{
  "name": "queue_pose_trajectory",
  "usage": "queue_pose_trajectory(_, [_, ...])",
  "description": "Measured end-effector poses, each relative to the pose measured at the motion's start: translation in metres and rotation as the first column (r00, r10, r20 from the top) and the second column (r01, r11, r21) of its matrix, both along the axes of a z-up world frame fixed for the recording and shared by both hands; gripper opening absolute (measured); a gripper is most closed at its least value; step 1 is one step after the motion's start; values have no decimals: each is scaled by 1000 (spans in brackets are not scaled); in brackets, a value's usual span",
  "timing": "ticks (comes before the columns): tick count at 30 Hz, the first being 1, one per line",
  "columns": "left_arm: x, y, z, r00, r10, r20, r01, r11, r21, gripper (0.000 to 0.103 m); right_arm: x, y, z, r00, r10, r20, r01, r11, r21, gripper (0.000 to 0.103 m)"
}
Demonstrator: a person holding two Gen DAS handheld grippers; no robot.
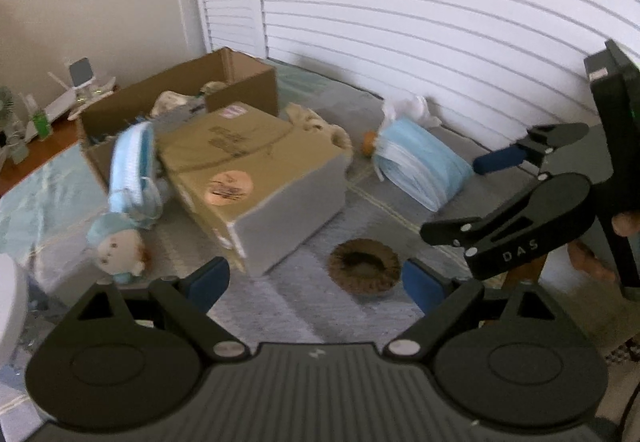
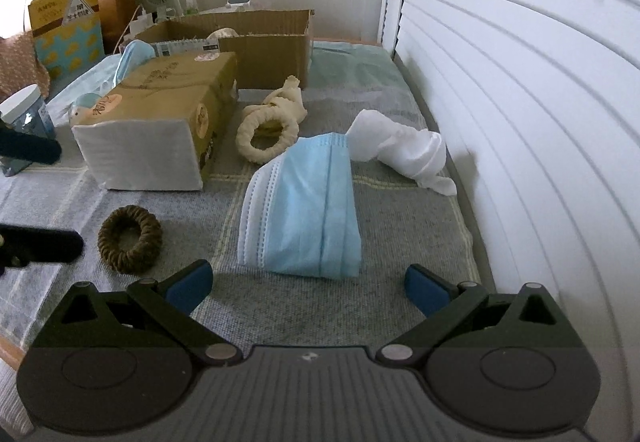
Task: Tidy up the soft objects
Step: 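Move the right tool to the blue face mask while the left tool approaches the brown hair tie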
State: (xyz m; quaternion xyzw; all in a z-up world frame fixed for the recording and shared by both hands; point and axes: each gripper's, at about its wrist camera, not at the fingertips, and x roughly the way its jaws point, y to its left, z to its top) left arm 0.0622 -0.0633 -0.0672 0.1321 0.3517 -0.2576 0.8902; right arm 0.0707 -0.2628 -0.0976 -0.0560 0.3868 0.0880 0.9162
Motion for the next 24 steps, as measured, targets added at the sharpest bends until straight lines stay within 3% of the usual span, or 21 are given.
queue_pose_trajectory(17, [11,-21,-23,997,-63,-39,63,998,-7,64,-9,-4,-5,998,16,65,-17,1000,13,103])
queue_pose_trajectory(24, [10,-24,-23,996,-87,-36,86,996,-34,42,-10,-4,-5,997,14,72,-15,1000,14,103])
